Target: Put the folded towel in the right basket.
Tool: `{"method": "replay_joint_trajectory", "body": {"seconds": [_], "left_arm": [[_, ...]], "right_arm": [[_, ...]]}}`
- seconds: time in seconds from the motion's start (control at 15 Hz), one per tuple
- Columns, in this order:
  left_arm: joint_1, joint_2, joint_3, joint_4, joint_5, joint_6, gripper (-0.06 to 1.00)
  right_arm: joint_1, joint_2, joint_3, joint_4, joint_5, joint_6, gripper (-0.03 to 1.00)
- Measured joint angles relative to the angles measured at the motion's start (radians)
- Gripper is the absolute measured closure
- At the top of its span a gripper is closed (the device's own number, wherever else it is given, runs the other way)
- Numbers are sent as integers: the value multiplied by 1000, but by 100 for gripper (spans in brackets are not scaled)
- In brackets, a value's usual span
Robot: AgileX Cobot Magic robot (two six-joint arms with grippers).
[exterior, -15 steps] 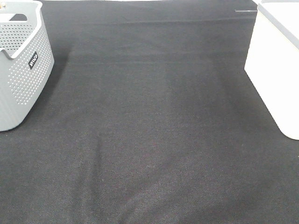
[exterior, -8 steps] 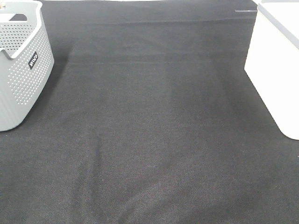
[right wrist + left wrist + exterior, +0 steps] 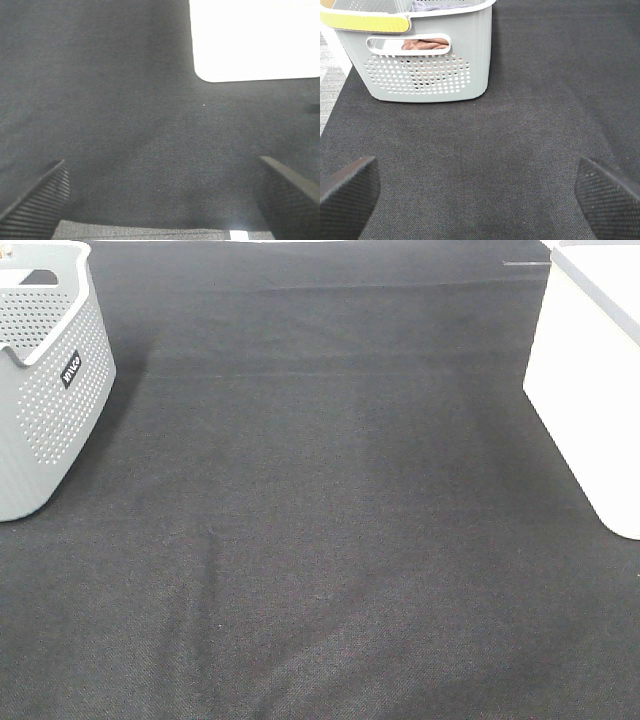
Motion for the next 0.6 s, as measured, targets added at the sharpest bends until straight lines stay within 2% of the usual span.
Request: {"method": "replay_joint_trajectory", "body": {"seconds": [0.13, 0.6], "left_arm": [[0, 0, 0, 0, 0, 0, -4], [0, 0, 0, 0, 0, 0, -4]], "right_arm": [[-23, 0, 0, 4, 0, 0, 0], [-23, 0, 0, 7, 0, 0, 0]]}}
